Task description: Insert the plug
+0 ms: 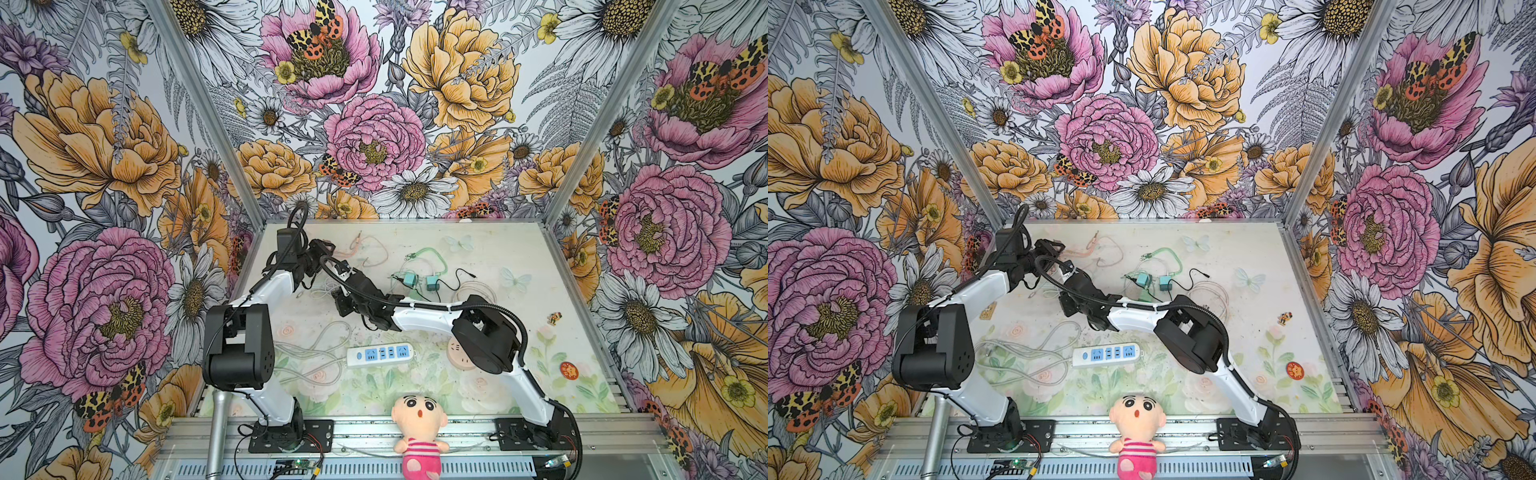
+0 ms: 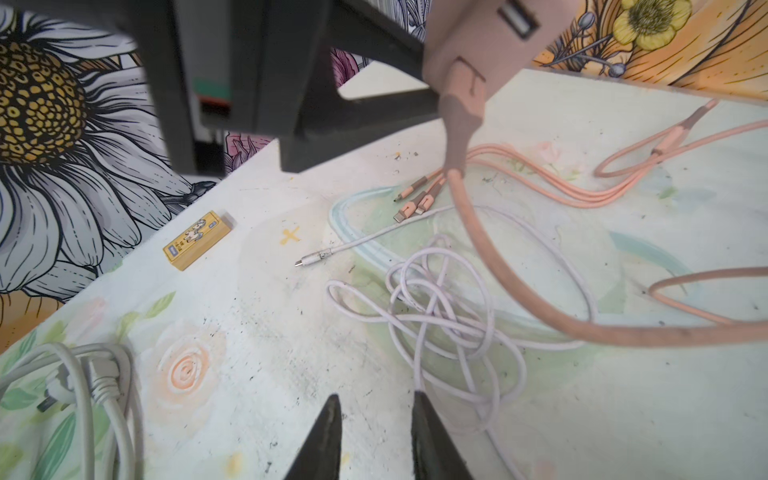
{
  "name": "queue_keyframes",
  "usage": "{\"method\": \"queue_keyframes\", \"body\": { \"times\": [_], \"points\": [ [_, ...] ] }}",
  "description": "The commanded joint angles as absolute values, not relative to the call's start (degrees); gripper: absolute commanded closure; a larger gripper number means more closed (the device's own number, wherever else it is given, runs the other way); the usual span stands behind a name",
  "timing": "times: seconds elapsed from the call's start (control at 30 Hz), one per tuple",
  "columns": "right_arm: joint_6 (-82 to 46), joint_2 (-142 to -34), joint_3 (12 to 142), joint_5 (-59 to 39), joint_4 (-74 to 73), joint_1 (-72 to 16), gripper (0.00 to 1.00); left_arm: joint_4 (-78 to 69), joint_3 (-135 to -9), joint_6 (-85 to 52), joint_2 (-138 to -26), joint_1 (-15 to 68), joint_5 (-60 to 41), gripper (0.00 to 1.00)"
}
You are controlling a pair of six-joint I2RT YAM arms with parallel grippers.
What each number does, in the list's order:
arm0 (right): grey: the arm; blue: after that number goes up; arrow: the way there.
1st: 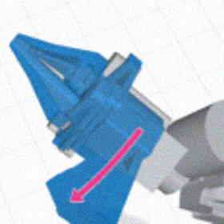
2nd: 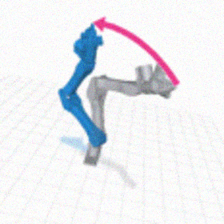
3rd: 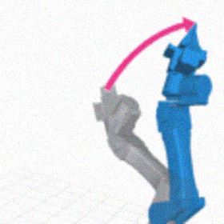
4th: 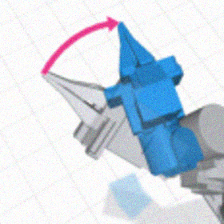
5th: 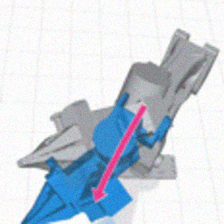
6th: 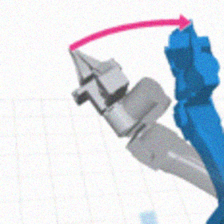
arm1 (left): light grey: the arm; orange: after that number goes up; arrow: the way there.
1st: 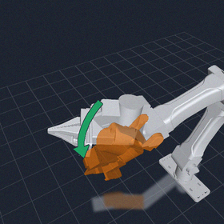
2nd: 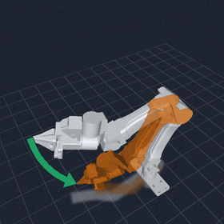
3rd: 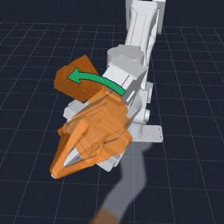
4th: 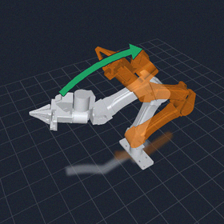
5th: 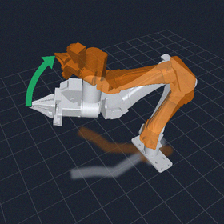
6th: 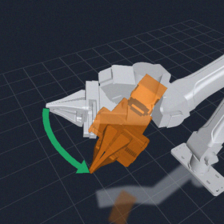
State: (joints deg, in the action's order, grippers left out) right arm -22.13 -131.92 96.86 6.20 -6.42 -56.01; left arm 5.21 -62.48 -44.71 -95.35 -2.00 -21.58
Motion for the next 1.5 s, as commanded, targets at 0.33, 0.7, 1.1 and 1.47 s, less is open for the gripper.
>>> {"method": "queue_keyframes", "body": {
  "times": [0.33,0.7,1.1,1.47],
  "points": [
    [-29.45,-145.45,117.35,10.73,3.5,-54.48,0.77,5.38,-63.06,-44.81,-93.34,-3.78,-21.36,0.62],
    [-37.58,-146.09,116.85,7.93,12.1,-52.71,0.83,5.13,-62.31,-45.79,-91.64,-3.78,-21.36,0.62],
    [-42.04,-136.43,101.47,13.19,13.78,-48.68,0.88,7.54,-57.62,-45.28,-84.92,-4.0,-19.82,0.62],
    [-42.89,-124.11,85.46,17.86,13.81,-45.73,0.9,10.32,-55.46,-45.94,-81.85,-4.69,-17.27,0.63]
  ]
}}
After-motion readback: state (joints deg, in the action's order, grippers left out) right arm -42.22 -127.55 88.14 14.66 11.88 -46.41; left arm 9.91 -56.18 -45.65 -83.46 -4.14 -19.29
